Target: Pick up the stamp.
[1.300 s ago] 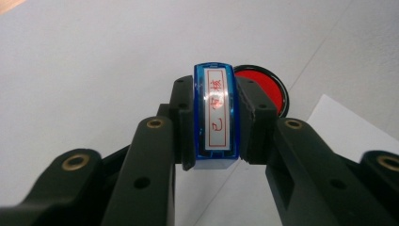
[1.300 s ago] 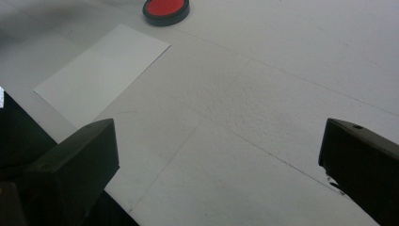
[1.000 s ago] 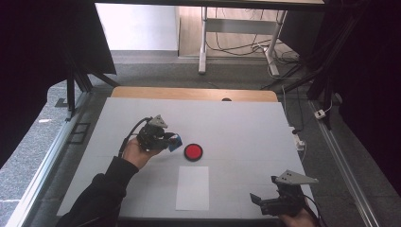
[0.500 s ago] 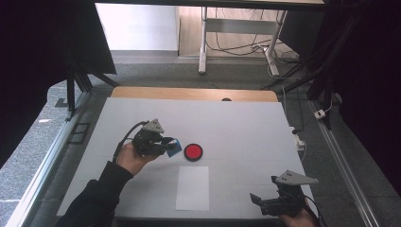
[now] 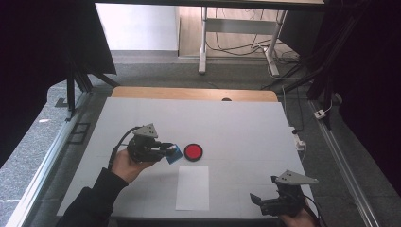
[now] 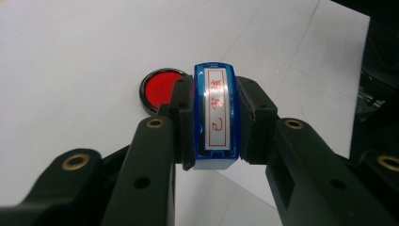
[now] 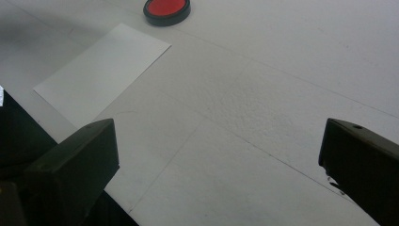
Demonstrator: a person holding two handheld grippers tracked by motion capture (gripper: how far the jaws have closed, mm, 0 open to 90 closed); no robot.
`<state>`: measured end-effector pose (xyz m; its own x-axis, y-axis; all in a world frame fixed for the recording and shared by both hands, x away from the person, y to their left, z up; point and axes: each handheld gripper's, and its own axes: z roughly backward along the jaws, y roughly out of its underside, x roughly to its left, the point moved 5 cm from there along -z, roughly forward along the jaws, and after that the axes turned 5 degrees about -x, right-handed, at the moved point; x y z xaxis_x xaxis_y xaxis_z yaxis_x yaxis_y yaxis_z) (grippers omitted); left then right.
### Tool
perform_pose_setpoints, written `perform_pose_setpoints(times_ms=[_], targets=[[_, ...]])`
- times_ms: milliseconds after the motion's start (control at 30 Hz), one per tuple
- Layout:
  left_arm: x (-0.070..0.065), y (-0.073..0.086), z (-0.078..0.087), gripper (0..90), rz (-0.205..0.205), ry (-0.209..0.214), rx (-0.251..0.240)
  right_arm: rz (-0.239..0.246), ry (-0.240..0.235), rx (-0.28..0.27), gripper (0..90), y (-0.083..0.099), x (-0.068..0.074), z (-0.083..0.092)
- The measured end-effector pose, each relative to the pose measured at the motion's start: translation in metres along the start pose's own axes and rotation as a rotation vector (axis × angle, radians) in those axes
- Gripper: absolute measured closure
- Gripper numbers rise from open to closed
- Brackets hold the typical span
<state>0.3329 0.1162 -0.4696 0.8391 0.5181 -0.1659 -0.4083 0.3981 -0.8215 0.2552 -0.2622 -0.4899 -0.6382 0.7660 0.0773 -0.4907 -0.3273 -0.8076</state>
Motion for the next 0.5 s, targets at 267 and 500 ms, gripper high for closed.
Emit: perform_pose_setpoints(times_ms=[267,500], targets=[[-0.019,0.001,0.003,70.3,-0.027,0.027,-0.024,0.001,0.005,-0.001,0.0,0.000,0.000,0.000],[-0.033,0.000,0.005,70.3,-0.040,0.062,-0.049,0.005,0.006,-0.001,0.0,0.000,0.001,0.000]])
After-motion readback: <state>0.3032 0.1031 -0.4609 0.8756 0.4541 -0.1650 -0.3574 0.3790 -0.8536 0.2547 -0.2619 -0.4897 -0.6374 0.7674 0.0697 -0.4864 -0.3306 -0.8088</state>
